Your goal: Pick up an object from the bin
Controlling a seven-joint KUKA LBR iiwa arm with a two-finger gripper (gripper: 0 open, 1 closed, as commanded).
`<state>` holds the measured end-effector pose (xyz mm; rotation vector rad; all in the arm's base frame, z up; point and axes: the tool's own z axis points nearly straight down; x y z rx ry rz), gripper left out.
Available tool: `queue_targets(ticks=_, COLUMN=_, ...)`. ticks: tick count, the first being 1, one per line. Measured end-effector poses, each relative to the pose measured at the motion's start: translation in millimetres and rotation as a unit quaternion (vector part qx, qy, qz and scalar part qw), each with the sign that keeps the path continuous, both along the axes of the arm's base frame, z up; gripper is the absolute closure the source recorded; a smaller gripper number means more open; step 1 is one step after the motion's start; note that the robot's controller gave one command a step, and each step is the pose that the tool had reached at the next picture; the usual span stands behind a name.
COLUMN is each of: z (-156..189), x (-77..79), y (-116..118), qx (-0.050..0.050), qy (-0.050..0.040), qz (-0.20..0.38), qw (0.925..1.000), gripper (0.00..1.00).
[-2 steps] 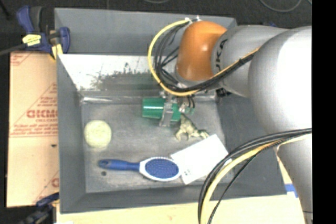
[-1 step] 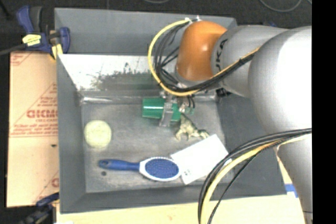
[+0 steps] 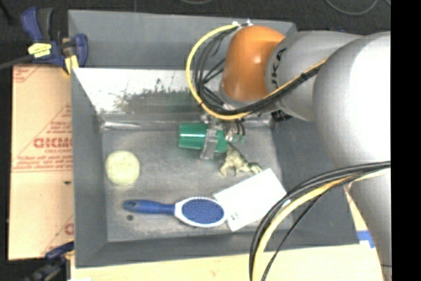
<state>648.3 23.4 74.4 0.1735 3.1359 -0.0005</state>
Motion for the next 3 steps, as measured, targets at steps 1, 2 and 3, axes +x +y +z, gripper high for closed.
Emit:
queue_targets(ticks=1, z=19.7, x=-2.2, y=-0.1, qx=0.000, qy=0.0044, qz=0.000, qw=1.0000, gripper=1.00)
queue_targets(ticks=2, z=45.0, x=-0.6, y=0.0, qx=0.000, qy=0.0020, qz=0.000, qw=1.0000, gripper=1.00)
queue_targets(ticks=3, z=67.6, x=0.6, y=0.1, qx=0.000, qy=-0.0001, qz=0.001, qw=1.0000, gripper=1.00)
